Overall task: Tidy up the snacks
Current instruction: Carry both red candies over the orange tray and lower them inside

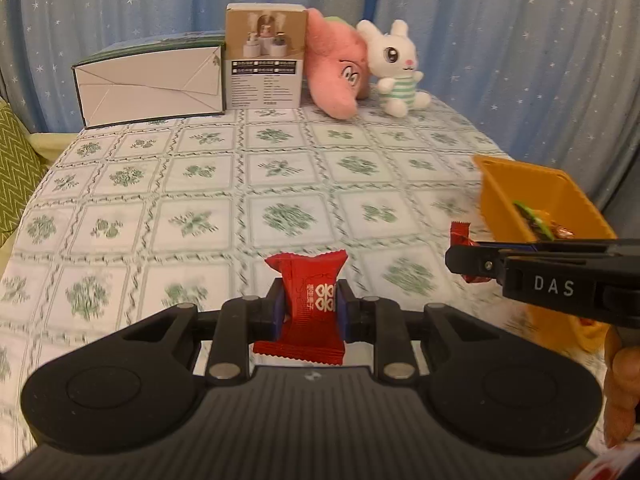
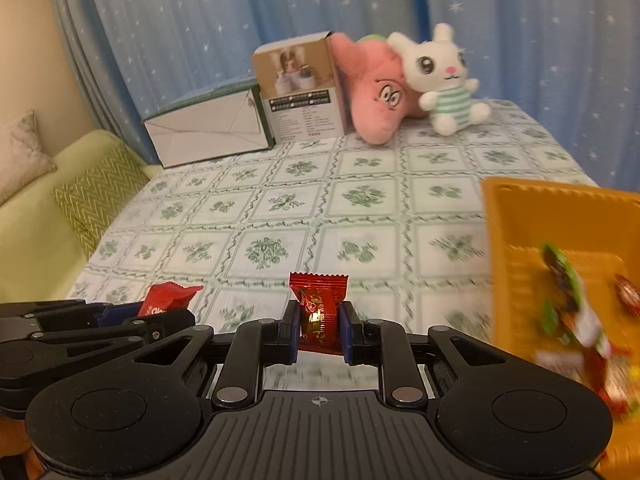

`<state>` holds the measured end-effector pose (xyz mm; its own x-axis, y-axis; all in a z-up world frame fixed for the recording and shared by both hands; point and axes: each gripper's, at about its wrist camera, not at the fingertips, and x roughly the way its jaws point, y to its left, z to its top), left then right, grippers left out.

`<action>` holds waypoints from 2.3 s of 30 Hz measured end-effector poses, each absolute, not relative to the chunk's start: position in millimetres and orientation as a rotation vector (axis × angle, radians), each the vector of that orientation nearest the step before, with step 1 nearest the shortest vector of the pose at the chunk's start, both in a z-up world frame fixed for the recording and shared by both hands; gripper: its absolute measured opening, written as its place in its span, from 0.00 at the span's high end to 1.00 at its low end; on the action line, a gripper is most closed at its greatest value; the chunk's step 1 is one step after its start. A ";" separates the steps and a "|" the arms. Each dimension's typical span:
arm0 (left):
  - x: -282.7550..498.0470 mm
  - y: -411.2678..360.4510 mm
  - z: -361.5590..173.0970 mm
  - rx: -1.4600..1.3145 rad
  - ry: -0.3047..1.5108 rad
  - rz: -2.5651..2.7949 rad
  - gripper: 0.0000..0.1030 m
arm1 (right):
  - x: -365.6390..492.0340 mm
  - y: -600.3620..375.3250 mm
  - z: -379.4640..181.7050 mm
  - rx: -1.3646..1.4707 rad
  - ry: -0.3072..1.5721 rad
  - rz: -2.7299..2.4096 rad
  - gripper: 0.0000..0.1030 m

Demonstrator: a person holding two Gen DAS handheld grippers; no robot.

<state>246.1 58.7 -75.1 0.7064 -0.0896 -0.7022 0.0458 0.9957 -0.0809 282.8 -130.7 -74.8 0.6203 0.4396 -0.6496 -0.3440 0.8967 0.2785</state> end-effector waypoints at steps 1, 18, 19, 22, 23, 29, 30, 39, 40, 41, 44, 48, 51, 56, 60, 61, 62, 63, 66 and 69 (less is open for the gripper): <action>239.8 54.4 -72.2 -0.057 0.783 -0.076 0.78 | 274.6 -134.1 -71.3 0.125 0.775 0.442 0.80; 154.0 -25.7 -20.4 -0.063 0.749 -0.177 0.78 | 173.3 -215.8 -21.4 0.169 0.781 0.287 0.80; 151.6 -31.1 -17.4 -0.061 0.747 -0.187 0.78 | 170.2 -220.6 -19.1 0.166 0.778 0.279 0.80; 147.5 -45.6 -11.0 -0.048 0.741 -0.213 0.78 | 162.8 -236.1 -13.0 0.163 0.769 0.248 0.80; 146.5 -50.4 -9.4 -0.046 0.739 -0.224 0.78 | 160.9 -240.8 -11.3 0.162 0.767 0.237 0.80; 141.6 -76.4 -1.5 -0.032 0.732 -0.267 0.78 | 151.3 -265.9 -5.2 0.166 0.760 0.187 0.80; 141.3 -79.9 -0.4 -0.029 0.730 -0.273 0.78 | 150.7 -269.3 -4.0 0.165 0.757 0.178 0.80; 146.7 -106.3 4.2 -0.010 0.730 -0.314 0.78 | 148.7 -297.1 1.9 0.193 0.742 0.135 0.80; 147.7 -108.8 4.3 -0.008 0.731 -0.318 0.78 | 148.8 -300.0 1.7 0.197 0.740 0.131 0.80; 149.3 -111.6 3.6 -0.005 0.733 -0.323 0.78 | 148.6 -302.4 2.0 0.200 0.738 0.128 0.80; 154.3 -119.8 1.9 -0.001 0.739 -0.336 0.78 | 149.8 -310.1 1.7 0.208 0.736 0.115 0.80; 160.6 -130.5 -0.9 0.007 0.746 -0.355 0.78 | 153.6 -319.8 -0.1 0.219 0.736 0.100 0.80; 166.1 -137.3 -3.1 0.011 0.752 -0.368 0.78 | 157.5 -325.2 -1.9 0.227 0.737 0.093 0.80; 175.9 -148.1 -6.8 0.019 0.757 -0.386 0.78 | 165.1 -331.9 -5.4 0.232 0.743 0.085 0.80; 184.0 -154.4 -10.3 0.024 0.761 -0.399 0.78 | 172.0 -338.2 -6.4 0.236 0.742 0.078 0.80; 186.2 -155.5 -11.5 0.026 0.762 -0.402 0.78 | 174.1 -339.4 -6.9 0.236 0.742 0.076 0.80; 188.3 -157.1 -12.8 0.028 0.763 -0.403 0.78 | 176.1 -340.7 -7.6 0.237 0.742 0.074 0.80; 190.7 -158.2 -13.8 0.029 0.765 -0.406 0.78 | 178.0 -341.9 -8.2 0.237 0.743 0.072 0.80; 198.4 -160.5 -16.2 0.032 0.768 -0.413 0.78 | 184.6 -345.5 -10.5 0.235 0.745 0.068 0.80; 207.1 -162.4 -18.0 0.034 0.770 -0.416 0.78 | 191.2 -350.0 -13.0 0.234 0.748 0.064 0.80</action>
<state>207.1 -162.4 -18.0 0.6411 -0.3526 -0.6816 0.3770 0.9183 -0.1205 191.2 -350.0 -13.0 0.7323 0.1411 -0.6662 0.0253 0.9720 0.2337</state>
